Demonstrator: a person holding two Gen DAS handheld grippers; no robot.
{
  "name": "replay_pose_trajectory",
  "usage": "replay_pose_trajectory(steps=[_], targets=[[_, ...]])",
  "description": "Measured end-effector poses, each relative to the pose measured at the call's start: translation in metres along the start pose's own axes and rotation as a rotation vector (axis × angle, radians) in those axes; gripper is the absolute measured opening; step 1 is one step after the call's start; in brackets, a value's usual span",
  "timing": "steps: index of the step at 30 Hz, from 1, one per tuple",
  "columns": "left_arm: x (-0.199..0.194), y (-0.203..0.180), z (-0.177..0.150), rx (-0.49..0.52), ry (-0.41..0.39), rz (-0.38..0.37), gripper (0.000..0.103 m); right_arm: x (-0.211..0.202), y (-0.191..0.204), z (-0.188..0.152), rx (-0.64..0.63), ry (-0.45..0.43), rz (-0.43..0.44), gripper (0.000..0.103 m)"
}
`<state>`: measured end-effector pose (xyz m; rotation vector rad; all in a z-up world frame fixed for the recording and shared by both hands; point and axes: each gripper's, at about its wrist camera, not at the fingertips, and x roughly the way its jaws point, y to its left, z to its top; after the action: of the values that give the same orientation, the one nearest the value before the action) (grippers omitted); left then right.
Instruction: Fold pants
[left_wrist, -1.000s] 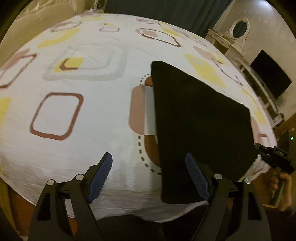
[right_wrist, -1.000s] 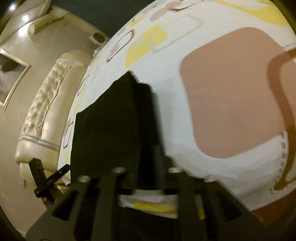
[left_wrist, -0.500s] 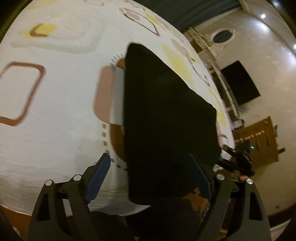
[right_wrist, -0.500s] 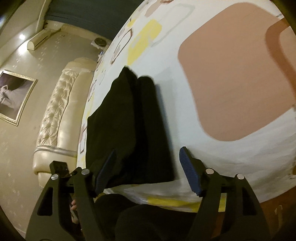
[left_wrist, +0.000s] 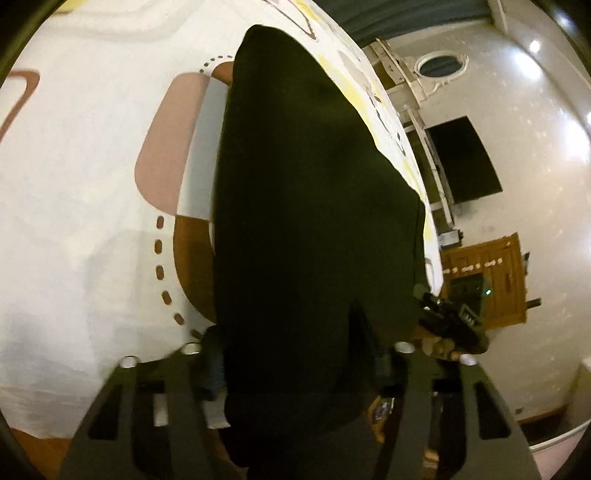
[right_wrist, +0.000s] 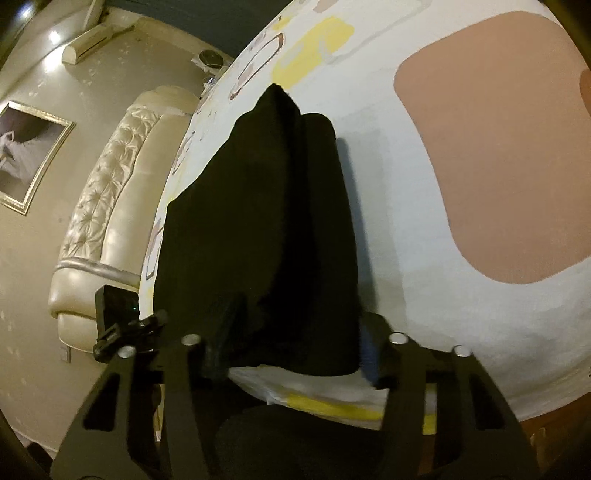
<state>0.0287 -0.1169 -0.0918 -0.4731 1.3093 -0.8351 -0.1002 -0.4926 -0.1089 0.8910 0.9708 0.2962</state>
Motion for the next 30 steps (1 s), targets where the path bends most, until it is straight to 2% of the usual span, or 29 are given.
replay_pose_trajectory(steps=[2, 5, 15, 24, 30], targets=[[-0.003, -0.009, 0.0, 0.031, -0.018, 0.029, 0.039, -0.001, 0.005, 0.001, -0.014, -0.009, -0.007, 0.042], [-0.004, -0.026, -0.001, 0.097, -0.042, 0.101, 0.036, -0.002, 0.011, -0.001, -0.034, -0.02, -0.022, 0.04], [-0.016, -0.029, 0.0, 0.114, -0.077, 0.194, 0.034, 0.006, 0.025, -0.002, -0.041, -0.036, -0.018, 0.038], [-0.046, -0.016, -0.005, 0.125, -0.111, 0.262, 0.034, 0.037, 0.049, 0.001, -0.07, 0.001, 0.008, 0.038], [-0.066, 0.002, -0.005, 0.109, -0.133, 0.276, 0.034, 0.056, 0.064, -0.002, -0.092, 0.026, 0.024, 0.038]])
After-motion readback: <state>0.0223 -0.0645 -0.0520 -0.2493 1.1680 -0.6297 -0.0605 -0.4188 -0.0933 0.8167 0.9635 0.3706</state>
